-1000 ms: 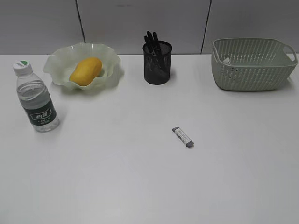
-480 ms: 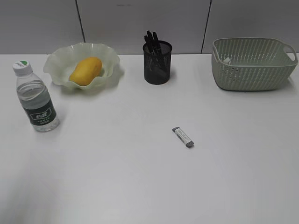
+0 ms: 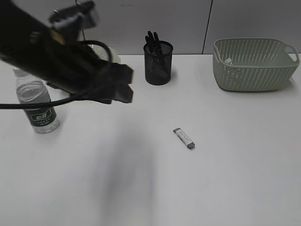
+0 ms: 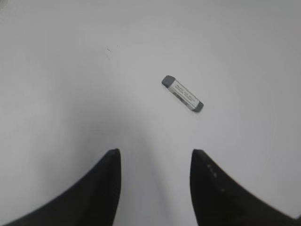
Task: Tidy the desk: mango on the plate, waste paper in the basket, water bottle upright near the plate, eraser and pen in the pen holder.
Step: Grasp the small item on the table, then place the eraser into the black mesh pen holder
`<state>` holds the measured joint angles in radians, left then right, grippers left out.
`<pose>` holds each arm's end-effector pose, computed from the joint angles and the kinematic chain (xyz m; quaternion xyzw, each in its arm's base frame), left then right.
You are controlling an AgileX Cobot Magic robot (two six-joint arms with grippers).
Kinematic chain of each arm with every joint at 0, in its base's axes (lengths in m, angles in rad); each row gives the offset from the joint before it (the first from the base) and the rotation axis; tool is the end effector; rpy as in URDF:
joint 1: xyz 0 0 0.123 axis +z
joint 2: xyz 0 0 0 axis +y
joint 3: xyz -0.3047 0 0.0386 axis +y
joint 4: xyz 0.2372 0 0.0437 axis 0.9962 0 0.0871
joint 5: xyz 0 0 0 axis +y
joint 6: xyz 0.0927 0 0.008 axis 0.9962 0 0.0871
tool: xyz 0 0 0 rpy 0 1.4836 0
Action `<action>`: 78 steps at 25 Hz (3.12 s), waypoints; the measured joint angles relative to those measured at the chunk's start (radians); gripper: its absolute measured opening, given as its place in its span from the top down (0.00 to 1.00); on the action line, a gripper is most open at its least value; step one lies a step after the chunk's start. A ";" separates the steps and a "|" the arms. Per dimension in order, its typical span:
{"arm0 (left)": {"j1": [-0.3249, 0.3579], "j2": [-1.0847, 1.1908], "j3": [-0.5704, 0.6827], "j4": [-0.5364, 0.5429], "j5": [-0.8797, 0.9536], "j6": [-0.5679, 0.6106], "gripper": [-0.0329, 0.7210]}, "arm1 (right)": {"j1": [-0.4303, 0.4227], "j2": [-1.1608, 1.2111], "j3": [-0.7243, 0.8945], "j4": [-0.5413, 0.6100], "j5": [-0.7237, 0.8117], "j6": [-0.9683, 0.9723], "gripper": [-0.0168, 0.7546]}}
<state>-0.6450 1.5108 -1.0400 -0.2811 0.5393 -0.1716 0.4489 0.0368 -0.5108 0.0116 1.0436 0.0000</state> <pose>0.2383 -0.1959 0.2883 0.1316 0.9338 -0.2229 0.2470 -0.0271 -0.0120 0.2767 -0.1905 0.8340 0.1209 0.5034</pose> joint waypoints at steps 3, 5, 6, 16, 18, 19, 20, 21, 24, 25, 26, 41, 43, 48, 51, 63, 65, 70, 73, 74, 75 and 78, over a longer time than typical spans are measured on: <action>-0.022 0.223 -0.140 0.013 0.000 -0.109 0.48 | 0.000 0.000 0.000 0.000 -0.001 0.000 0.33; -0.033 0.351 -0.239 0.005 0.023 -0.157 0.48 | 0.000 0.000 0.000 -0.002 -0.001 0.000 0.33; -0.039 0.405 -0.287 0.001 0.040 -0.182 0.47 | 0.000 0.000 0.000 -0.003 -0.001 0.000 0.34; -0.167 0.738 -0.696 0.182 0.242 -0.589 0.42 | 0.000 0.000 0.000 -0.012 -0.001 0.000 0.44; -0.189 0.776 -0.755 0.255 0.306 -0.667 0.42 | 0.000 0.000 0.000 -0.012 -0.001 0.000 0.44; -0.196 0.791 -0.775 0.272 0.324 -0.699 0.42 | 0.000 0.000 0.000 -0.012 -0.001 0.000 0.44; -0.202 0.807 -0.792 0.281 0.338 -0.728 0.42 | 0.000 0.000 0.000 -0.012 -0.002 0.000 0.44; -0.205 0.821 -0.810 0.287 0.345 -0.751 0.42 | 0.000 0.000 0.000 -0.012 -0.002 0.000 0.44; -0.208 0.850 -0.854 0.302 0.357 -0.814 0.42 | 0.000 0.000 0.000 -0.012 -0.002 0.000 0.44; -0.208 0.859 -0.865 0.306 0.365 -0.824 0.42 | 0.000 0.000 0.000 -0.012 -0.002 0.000 0.44; -0.208 0.865 -0.875 0.307 0.374 -0.834 0.42 | 0.000 0.000 0.000 -0.012 -0.002 0.000 0.44; -0.240 0.905 -0.891 0.331 0.390 -0.880 0.75 | 0.000 0.000 0.000 -0.012 -0.003 0.000 0.44; -0.240 0.905 -0.892 0.340 0.403 -0.880 0.77 | 0.000 0.000 0.000 -0.012 -0.003 0.000 0.44; -0.244 0.902 -0.892 0.461 0.419 -0.883 0.77 | 0.000 0.000 0.000 -0.012 -0.003 0.000 0.45; -0.245 0.873 -0.885 0.614 0.396 -0.866 0.77 | 0.000 0.000 0.000 -0.012 -0.003 0.000 0.45; 0.008 0.707 -0.888 0.948 -0.380 -0.817 0.77 | 0.000 0.000 0.000 -0.012 -0.003 0.000 0.46; 0.040 0.732 -0.888 0.992 -0.445 -0.817 0.77 | 0.000 0.000 0.000 -0.012 -0.003 0.000 0.46; 0.064 0.793 -0.884 1.023 -0.533 -0.816 0.77 | 0.000 0.000 0.000 -0.012 -0.003 0.000 0.46; 0.068 0.816 -0.884 1.033 -0.539 -0.816 0.77 | 0.000 0.000 0.000 -0.012 -0.003 0.000 0.46; 0.070 0.824 -0.884 1.037 -0.539 -0.816 0.77 | 0.000 0.000 0.000 -0.012 -0.003 0.000 0.46; 0.072 0.831 -0.884 1.044 -0.539 -0.816 0.77 | 0.000 0.000 0.000 -0.012 -0.003 0.000 0.46; 0.077 0.847 -0.884 1.043 -0.530 -0.816 0.77 | 0.000 0.000 0.000 -0.012 -0.003 0.000 0.46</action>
<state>-0.5680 2.3583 -1.9235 0.7615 0.0090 -0.9875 0.4489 0.0368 -0.5108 0.0000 1.0406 0.0000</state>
